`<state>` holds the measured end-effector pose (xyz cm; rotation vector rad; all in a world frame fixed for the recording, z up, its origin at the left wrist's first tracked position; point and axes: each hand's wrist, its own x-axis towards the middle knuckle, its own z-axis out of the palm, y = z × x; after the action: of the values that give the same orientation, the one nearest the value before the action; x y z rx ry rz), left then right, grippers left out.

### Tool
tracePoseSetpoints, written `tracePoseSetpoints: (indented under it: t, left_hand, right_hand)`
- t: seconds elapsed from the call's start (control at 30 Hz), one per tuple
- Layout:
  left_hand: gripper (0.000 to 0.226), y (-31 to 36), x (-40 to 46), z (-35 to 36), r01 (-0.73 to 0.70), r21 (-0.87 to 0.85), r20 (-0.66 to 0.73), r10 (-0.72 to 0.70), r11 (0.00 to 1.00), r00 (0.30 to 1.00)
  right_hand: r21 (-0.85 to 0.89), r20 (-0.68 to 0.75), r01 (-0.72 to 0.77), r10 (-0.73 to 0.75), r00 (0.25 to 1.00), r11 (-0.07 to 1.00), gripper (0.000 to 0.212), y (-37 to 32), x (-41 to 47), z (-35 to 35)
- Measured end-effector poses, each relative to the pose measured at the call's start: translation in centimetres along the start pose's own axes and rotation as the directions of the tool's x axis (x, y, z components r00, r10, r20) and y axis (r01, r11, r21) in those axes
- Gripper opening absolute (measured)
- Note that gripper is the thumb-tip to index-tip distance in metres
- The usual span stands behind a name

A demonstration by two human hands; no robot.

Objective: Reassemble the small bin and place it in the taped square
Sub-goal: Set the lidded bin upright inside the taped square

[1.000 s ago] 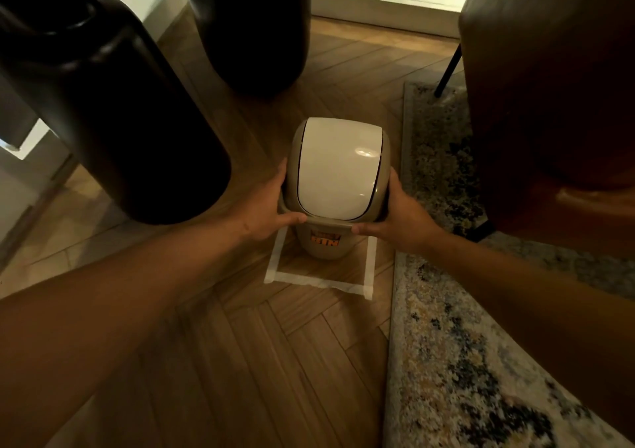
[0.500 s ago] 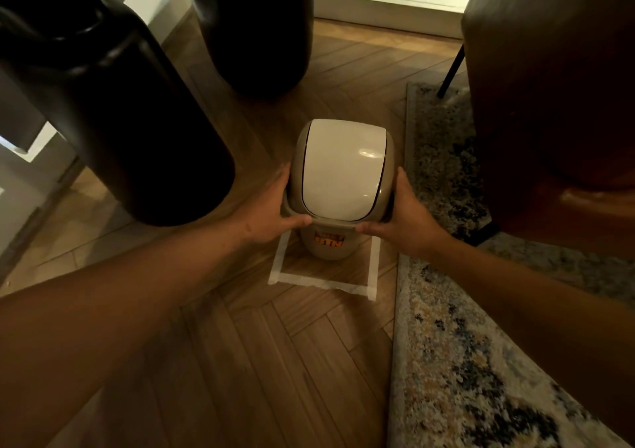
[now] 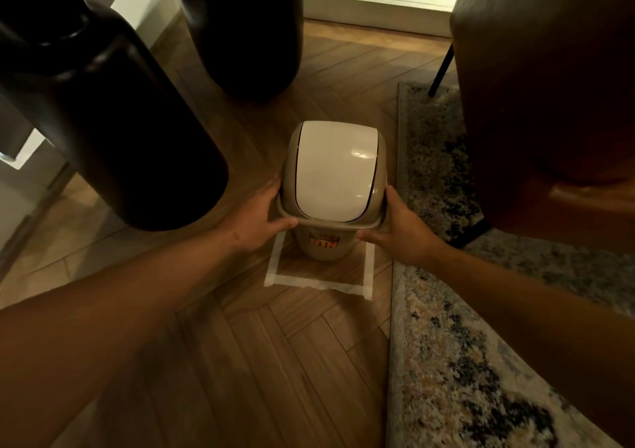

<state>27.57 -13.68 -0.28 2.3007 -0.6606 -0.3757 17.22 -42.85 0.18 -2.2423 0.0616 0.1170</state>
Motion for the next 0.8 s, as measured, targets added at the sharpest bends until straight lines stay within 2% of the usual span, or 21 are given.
tracePoseSetpoints:
  t: [0.17, 0.27, 0.53, 0.8]
  left_hand:
    - [0.086, -1.1, -0.8, 0.5, 0.178, -0.053, -0.062, -0.181, 0.983, 0.982]
    - [0.079, -1.2, -1.2, 1.2, 0.22, -0.127, -0.112, -0.234, 0.967, 0.966]
    - [0.078, -0.1, -1.7, 2.9, 0.266, -0.386, -0.099, -0.326, 0.884, 0.94]
    - [0.079, 0.9, -2.0, 2.5, 0.286, -0.408, -0.064, -0.339, 0.867, 0.938]
  right_hand:
    - [0.062, -0.093, -0.102, 0.107, 0.99, 0.993, 0.08, 0.0, -1.0, 0.3]
    - [0.135, -0.102, -0.141, 0.155, 0.983, 0.981, 0.072, 0.2, -1.4, 0.3]
    - [0.324, -0.061, -0.177, 0.207, 0.976, 0.929, 0.077, 1.0, -1.5, 1.0]
    - [0.309, -0.062, -0.18, 0.208, 0.976, 0.934, 0.077, 1.1, -1.8, 1.1]
